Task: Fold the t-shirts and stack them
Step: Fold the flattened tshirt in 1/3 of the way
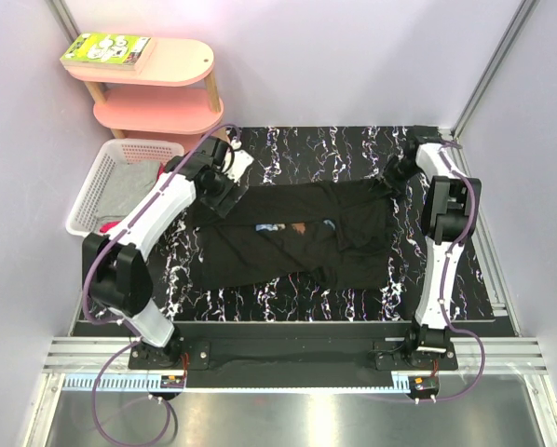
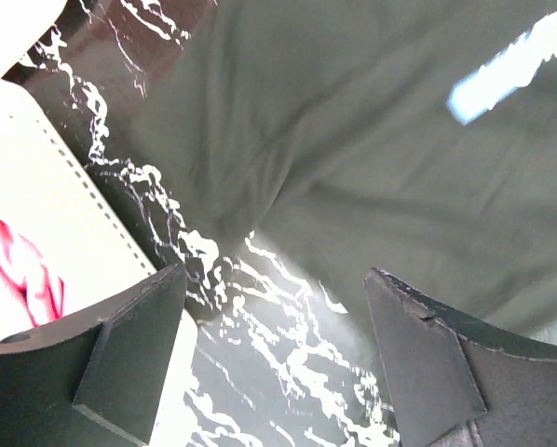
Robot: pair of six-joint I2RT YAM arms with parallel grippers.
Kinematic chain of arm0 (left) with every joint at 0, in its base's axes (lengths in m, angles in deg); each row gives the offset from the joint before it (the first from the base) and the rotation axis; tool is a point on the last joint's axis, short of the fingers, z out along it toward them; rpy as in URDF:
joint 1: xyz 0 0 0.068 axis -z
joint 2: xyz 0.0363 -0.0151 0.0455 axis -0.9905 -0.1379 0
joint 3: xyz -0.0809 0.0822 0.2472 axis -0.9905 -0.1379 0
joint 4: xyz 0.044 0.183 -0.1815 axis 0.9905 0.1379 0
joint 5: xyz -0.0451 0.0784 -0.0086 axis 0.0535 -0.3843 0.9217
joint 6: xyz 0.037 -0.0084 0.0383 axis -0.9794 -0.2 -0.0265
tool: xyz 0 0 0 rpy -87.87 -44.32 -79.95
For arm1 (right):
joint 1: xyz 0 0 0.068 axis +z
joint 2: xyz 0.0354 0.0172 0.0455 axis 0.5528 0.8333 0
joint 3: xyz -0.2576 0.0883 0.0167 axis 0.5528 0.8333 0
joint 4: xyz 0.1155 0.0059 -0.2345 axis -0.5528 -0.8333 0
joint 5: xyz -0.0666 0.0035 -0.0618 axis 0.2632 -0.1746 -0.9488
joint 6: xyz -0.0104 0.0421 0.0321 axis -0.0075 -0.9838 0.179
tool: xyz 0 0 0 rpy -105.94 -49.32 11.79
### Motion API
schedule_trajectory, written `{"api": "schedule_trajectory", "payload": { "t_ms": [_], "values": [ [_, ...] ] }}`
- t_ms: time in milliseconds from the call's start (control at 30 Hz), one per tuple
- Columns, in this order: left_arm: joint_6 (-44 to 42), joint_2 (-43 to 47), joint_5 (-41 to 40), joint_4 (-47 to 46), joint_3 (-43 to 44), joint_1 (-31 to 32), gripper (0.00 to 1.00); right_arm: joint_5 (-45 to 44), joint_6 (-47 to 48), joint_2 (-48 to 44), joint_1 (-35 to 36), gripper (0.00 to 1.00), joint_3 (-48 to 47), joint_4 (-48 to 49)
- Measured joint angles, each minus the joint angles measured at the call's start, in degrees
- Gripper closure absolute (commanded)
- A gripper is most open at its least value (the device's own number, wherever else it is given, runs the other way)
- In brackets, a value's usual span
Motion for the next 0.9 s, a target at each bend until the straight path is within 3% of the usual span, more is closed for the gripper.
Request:
{"api": "schedule_trajectory", "payload": {
  "t_ms": [233, 367, 667, 900],
  "values": [
    [-1.5, 4.4, 1.6, 5.3, -0.3, 1.3, 0.16, 1.6, -1.9, 11.6, -3.7, 0.57, -20.4, -2.3],
    [-1.4, 6.7, 3.5, 6.9, -2.6, 4.3, 0.17, 3.3, -2.6, 18.3, -3.6, 0.52, -32.6, -4.9],
    [-1.0, 4.0, 5.9, 9.0, -8.0, 19.5, 0.18, 3.3, -2.6, 15.1, -2.4, 0.52, -33.0, -8.5],
    [-0.5, 3.4, 5.7, 9.3, -13.7, 19.2, 0.2, 4.0, -2.5, 9.0, -2.3, 0.54, -30.4, -8.3]
  ]
}}
